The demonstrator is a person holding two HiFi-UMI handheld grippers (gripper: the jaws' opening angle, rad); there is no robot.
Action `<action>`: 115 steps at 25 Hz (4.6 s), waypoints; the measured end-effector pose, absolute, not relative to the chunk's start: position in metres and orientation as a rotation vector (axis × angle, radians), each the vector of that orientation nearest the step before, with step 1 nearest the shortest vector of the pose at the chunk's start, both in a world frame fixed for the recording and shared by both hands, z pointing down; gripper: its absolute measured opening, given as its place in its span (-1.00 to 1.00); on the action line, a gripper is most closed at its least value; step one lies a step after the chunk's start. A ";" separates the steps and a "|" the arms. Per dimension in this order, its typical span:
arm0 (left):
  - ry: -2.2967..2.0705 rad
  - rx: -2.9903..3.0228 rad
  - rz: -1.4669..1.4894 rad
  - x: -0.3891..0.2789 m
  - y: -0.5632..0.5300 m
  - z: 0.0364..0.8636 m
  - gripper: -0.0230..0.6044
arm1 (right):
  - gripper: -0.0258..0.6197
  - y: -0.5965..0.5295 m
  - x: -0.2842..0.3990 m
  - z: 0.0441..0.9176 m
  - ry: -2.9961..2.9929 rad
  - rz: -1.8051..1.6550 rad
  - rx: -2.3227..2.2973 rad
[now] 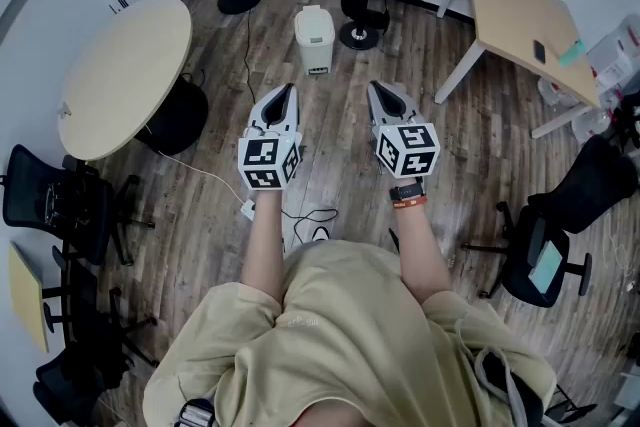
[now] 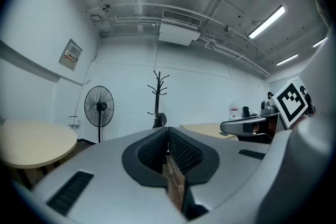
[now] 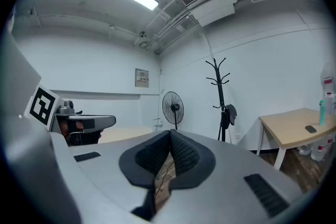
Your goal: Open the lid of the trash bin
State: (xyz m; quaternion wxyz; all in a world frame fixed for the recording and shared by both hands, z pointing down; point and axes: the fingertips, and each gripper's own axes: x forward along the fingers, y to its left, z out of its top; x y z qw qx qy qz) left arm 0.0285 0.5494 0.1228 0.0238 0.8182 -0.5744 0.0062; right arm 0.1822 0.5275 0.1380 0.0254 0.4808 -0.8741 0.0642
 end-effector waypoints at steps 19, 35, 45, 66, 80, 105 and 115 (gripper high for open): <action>-1.658 2.523 0.029 -0.036 0.508 0.163 -0.85 | -0.87 0.487 0.103 0.174 -2.755 0.385 1.487; -1.768 2.444 0.027 -0.015 0.297 0.171 -0.85 | -0.87 0.267 0.112 0.187 -2.836 0.411 1.331; -1.815 2.363 0.054 0.006 0.170 0.181 -0.85 | -0.87 0.129 0.132 0.198 -2.846 0.490 1.241; -1.718 2.383 0.088 0.031 0.060 0.226 -0.85 | -0.87 0.004 0.133 0.258 -2.794 0.601 1.166; -1.718 2.354 0.158 -0.041 -0.077 0.292 -0.85 | -0.87 -0.107 0.058 0.323 -2.639 0.709 1.164; -1.578 2.317 0.247 -0.115 -0.186 0.406 -0.85 | -0.87 -0.190 -0.014 0.427 -2.531 0.937 1.128; -1.541 2.347 0.216 -0.127 -0.216 0.449 -0.85 | -0.87 -0.213 -0.032 0.481 -2.483 1.023 1.071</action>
